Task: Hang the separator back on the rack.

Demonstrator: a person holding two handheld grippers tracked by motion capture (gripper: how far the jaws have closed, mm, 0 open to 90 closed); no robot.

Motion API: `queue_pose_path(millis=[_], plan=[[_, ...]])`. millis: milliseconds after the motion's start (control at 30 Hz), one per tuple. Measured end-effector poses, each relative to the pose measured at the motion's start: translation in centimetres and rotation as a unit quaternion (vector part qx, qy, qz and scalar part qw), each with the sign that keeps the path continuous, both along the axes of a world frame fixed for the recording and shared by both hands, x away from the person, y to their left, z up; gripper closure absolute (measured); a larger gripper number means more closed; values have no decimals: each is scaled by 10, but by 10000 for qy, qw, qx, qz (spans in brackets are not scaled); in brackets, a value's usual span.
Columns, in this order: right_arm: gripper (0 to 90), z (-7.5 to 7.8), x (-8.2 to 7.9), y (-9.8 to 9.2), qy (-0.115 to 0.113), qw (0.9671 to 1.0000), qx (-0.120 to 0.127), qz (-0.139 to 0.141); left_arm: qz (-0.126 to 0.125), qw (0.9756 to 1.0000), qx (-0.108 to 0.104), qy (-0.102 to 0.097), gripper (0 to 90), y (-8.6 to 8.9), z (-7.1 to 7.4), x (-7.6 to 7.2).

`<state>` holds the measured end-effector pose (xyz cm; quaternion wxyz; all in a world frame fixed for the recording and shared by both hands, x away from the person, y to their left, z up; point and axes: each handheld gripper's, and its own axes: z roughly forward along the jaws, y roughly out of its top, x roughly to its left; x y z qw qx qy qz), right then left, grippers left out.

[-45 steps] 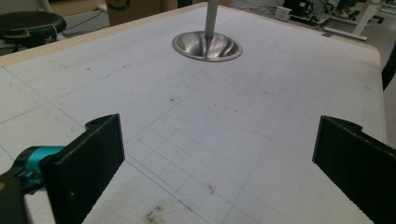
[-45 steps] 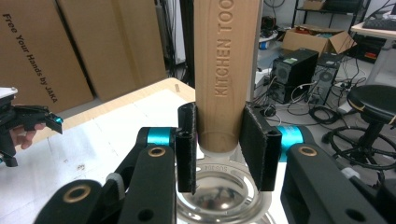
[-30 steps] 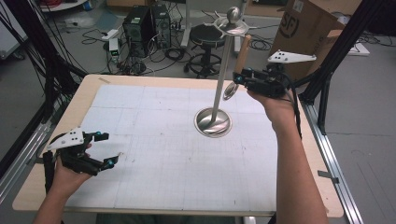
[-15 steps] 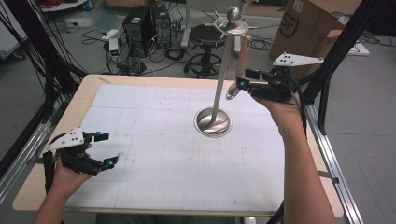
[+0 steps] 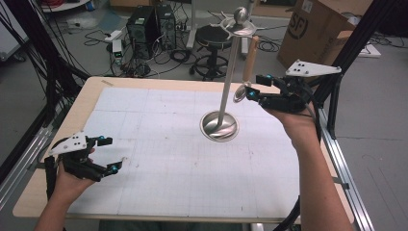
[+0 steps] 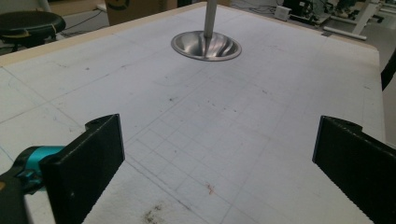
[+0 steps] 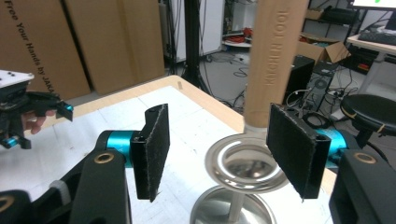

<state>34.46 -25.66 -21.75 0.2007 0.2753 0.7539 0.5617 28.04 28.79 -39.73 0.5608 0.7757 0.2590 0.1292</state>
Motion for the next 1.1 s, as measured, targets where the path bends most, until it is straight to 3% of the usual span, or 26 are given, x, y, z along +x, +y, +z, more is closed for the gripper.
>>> queue_pose_path(millis=[400, 600, 767, 900, 1100], plan=[[355, -14, -12, 3, 46, 9998, -114, 177, -10, 10000, -3, -6, 27, 0, 0, 0], [331, -29, -16, 1, 98, 9998, -42, 180, -15, 10000, 10, -2, 28, 0, 0, 0], [313, -41, -20, 2, 43, 9997, -196, 110, -30, 10000, 18, 12, 28, -1, -1, 1], [293, -53, -22, 3, 36, 9998, -175, 100, -24, 10000, -4, 32, 27, -2, -2, 1], [272, -69, -23, 5, 202, 9993, -210, 224, -37, 10000, 13, 33, 28, -2, -2, 1]])
